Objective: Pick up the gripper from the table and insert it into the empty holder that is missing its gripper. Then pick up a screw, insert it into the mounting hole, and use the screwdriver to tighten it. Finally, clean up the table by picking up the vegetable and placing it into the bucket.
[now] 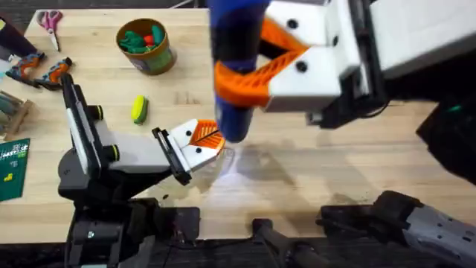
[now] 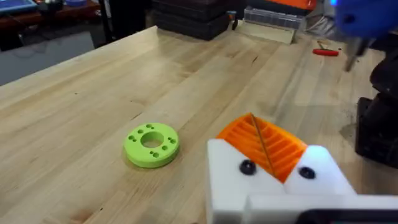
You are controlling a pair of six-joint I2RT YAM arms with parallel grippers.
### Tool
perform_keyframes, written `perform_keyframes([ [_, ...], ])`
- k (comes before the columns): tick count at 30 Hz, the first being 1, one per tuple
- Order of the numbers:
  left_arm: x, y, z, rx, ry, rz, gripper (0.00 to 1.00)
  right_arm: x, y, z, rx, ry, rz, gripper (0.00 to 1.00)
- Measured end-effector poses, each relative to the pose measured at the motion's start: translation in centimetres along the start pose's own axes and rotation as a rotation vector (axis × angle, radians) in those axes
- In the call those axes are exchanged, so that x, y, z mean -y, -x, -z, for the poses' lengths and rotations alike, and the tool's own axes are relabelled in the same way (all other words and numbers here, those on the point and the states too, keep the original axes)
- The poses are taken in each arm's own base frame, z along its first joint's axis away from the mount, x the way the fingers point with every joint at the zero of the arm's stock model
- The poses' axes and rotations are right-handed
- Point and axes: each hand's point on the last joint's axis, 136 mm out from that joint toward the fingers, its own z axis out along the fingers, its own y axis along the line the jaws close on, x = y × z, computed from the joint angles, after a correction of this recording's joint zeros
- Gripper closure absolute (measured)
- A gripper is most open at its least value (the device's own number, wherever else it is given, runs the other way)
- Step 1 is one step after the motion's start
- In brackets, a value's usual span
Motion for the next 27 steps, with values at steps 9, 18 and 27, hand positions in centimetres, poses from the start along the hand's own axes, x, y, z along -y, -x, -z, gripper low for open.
perform_keyframes([
  [9,0.0,0.0,0.0,0.000,0.000,0.000,0.997,0.4,-3.5,-0.2,0.032,-0.081,0.006,0.974],
  [18,0.0,0.0,0.0,0.000,0.000,0.000,0.997,0.8,-1.6,-1.5,0.166,-0.072,0.088,0.974],
  [27,0.0,0.0,0.0,0.000,0.000,0.000,0.997,0.7,-4.1,-3.8,0.162,-0.028,0.057,0.974],
])
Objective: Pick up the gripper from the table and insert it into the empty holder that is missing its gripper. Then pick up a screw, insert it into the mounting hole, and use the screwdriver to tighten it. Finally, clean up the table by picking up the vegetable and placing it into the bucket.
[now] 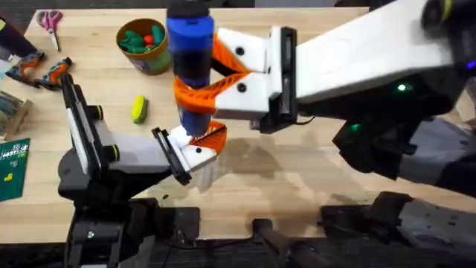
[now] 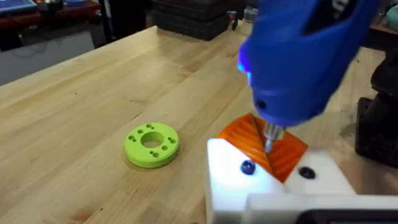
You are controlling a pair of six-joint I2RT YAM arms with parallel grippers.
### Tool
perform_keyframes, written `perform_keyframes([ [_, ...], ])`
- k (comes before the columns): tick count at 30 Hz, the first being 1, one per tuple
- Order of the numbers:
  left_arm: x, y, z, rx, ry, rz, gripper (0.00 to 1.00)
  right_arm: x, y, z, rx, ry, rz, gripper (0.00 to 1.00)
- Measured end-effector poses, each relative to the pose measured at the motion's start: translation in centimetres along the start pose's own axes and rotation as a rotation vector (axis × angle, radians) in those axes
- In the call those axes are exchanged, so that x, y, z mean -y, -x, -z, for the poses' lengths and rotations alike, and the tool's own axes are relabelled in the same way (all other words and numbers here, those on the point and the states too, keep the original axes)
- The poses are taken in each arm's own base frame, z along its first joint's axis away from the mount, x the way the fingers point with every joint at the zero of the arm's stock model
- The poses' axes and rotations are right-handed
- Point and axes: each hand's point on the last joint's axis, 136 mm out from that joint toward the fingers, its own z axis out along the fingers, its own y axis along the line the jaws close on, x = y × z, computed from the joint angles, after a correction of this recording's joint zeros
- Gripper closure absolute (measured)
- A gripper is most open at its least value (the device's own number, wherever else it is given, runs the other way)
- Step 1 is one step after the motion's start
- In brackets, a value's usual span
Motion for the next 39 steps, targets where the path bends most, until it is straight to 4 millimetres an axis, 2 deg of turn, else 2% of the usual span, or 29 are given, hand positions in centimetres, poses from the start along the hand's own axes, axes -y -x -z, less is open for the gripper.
perform_keyframes([
  [5,0.0,0.0,0.0,0.000,0.000,0.000,0.997,-0.3,0.1,-0.3,0.002,0.013,-0.005,0.974],
  [15,0.0,0.0,0.0,0.000,0.000,0.000,0.997,0.2,0.9,-1.0,0.010,0.013,0.002,0.974],
  [24,0.0,0.0,0.0,0.000,0.000,0.000,0.997,0.7,-0.5,-1.6,-0.017,0.007,-0.020,0.974],
  [39,0.0,0.0,0.0,0.000,0.000,0.000,0.997,0.7,-0.5,-1.6,-0.017,0.008,-0.020,0.974],
])
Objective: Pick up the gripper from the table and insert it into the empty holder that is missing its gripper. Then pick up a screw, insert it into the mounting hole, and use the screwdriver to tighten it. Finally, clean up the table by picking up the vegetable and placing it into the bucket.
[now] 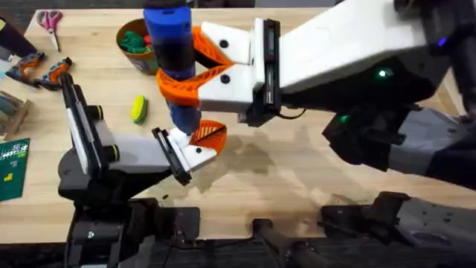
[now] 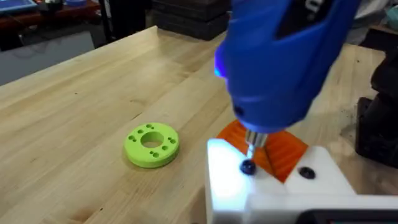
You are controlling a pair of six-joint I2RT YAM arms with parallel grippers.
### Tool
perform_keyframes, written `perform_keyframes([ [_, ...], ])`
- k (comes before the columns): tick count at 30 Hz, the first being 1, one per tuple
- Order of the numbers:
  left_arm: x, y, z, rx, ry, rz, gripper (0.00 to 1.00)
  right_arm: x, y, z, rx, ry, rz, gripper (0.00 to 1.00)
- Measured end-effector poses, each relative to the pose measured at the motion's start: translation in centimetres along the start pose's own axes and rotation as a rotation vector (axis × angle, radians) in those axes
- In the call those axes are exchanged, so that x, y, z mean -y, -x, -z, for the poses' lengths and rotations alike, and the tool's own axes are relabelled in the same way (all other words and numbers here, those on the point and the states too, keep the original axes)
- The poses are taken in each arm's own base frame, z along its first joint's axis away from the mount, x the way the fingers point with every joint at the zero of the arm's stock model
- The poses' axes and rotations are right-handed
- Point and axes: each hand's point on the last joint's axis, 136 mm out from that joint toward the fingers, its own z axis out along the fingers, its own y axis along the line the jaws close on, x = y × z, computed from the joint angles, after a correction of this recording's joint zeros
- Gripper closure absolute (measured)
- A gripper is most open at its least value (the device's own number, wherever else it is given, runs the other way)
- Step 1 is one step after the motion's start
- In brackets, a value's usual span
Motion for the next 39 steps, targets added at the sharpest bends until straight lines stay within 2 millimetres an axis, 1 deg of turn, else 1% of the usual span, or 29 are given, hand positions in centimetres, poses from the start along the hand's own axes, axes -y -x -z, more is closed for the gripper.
perform_keyframes([
  [39,0.00,0.00,0.00,0.000,0.000,0.000,0.997,-0.14,0.02,-0.26,0.003,-0.011,-0.006,0.974],
])
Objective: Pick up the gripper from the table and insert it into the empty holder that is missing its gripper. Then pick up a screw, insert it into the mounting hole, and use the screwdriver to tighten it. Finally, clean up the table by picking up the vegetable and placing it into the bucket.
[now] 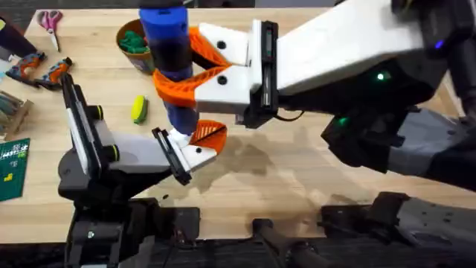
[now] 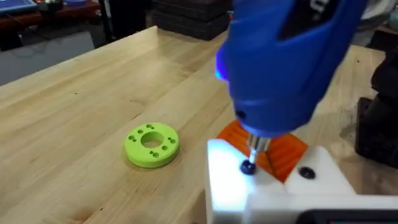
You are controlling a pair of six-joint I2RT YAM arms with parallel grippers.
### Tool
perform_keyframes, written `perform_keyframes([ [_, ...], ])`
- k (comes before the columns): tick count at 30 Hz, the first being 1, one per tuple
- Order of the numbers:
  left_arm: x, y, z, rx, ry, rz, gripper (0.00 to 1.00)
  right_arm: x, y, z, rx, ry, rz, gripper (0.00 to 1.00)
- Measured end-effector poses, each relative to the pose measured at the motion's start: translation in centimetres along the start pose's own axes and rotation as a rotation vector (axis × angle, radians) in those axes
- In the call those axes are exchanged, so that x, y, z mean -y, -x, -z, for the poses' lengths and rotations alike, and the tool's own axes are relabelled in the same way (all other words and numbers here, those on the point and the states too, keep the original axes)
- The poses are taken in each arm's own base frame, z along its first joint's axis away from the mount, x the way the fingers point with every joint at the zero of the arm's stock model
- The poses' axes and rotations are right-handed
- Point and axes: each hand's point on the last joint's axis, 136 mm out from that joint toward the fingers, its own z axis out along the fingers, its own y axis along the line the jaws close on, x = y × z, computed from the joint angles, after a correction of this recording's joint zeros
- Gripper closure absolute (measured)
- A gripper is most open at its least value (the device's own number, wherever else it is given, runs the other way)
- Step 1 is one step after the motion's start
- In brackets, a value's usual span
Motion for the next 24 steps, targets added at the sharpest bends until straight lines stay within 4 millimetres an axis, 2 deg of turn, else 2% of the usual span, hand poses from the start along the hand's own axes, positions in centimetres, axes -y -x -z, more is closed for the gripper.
perform_keyframes([
  [9,0.00,-0.01,0.00,0.000,0.000,0.001,0.997,0.21,-0.76,-0.03,-0.031,-0.010,-0.019,0.974],
  [24,0.08,-0.01,-0.02,0.000,-0.004,0.000,0.997,0.16,-0.90,-0.07,-0.036,-0.010,-0.013,0.974],
])
